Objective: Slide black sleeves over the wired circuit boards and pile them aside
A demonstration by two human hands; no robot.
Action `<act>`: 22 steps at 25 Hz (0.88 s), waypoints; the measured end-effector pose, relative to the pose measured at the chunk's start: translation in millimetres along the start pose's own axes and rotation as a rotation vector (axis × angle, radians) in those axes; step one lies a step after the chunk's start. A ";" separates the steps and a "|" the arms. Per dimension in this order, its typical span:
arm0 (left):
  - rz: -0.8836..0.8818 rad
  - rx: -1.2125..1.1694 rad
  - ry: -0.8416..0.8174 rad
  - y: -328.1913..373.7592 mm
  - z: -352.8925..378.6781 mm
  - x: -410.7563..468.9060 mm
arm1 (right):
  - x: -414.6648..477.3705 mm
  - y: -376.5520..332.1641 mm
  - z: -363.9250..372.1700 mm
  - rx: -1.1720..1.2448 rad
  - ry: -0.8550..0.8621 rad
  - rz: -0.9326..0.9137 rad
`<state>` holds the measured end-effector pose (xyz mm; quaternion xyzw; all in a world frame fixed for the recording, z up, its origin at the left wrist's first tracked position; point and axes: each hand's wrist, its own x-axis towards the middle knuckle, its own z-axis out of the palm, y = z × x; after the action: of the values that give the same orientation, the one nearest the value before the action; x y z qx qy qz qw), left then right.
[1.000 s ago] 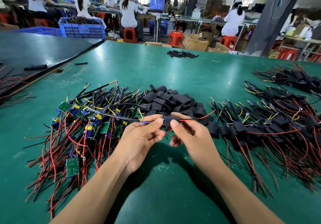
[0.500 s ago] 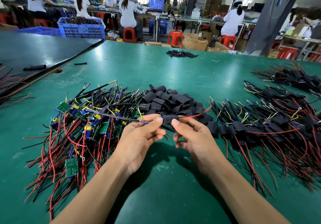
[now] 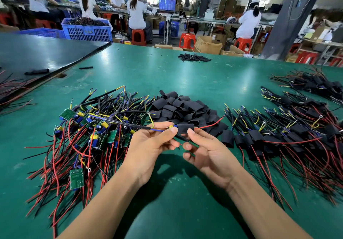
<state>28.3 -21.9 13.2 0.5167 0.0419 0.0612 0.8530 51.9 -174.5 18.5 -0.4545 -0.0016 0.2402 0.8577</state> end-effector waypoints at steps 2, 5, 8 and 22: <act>0.020 0.013 0.022 -0.3 -1.1 -0.3 | 0.4 0.6 0.5 -0.050 0.000 -0.005; 0.016 0.033 0.034 -1.0 -2.6 -0.4 | 1.5 0.8 -0.5 -0.170 0.008 -0.040; -0.016 0.007 0.042 -2.5 -0.7 -0.9 | 1.6 1.8 0.0 -0.283 0.025 -0.123; -0.064 0.013 0.044 0.7 -2.5 -0.6 | 1.6 1.8 1.7 -0.219 0.075 -0.210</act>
<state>27.3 -19.5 12.7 0.5190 0.0776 0.0448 0.8501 52.2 -171.7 17.7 -0.5512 -0.0433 0.1307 0.8230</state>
